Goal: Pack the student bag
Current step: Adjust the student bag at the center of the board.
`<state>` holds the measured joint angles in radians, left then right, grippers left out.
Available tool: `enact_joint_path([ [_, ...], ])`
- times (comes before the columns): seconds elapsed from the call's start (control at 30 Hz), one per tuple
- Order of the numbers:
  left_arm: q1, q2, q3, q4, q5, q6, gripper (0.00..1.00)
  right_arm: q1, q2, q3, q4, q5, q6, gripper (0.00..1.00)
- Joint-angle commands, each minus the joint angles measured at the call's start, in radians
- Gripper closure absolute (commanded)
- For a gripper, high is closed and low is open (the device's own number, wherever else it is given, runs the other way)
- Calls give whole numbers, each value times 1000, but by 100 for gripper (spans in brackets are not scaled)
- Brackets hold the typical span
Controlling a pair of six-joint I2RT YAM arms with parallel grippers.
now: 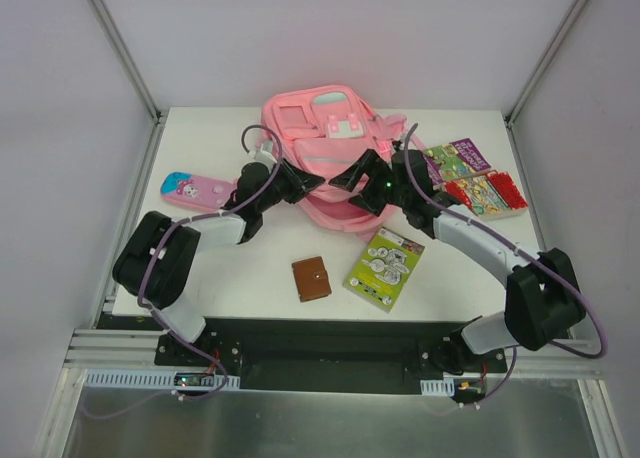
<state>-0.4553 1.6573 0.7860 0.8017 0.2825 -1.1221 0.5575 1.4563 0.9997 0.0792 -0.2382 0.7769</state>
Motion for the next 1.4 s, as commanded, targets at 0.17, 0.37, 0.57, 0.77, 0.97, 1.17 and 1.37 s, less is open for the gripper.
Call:
enact_joint_path([
  [0.17,63,-99,-19,125,92,5,100,-76,-1,-65,103,-27,139,7],
  [0.37,79,-103,-44,208,145,-19,100,-123,102,-90,264,-90,255,11],
  [0.57,109,-108,-47,244,225,-4,100,-130,171,-84,333,-104,298,25],
  [0.77,115,-59,-27,333,334,-25,100,-153,190,-102,363,-117,331,34],
  [0.97,116,-4,12,409,429,-56,100,-159,256,-87,442,-177,378,99],
  [1.17,116,-83,-24,210,385,77,34,-159,224,-82,470,-162,351,99],
  [1.37,100,-185,-99,128,308,136,13,-159,196,-38,462,-138,344,99],
])
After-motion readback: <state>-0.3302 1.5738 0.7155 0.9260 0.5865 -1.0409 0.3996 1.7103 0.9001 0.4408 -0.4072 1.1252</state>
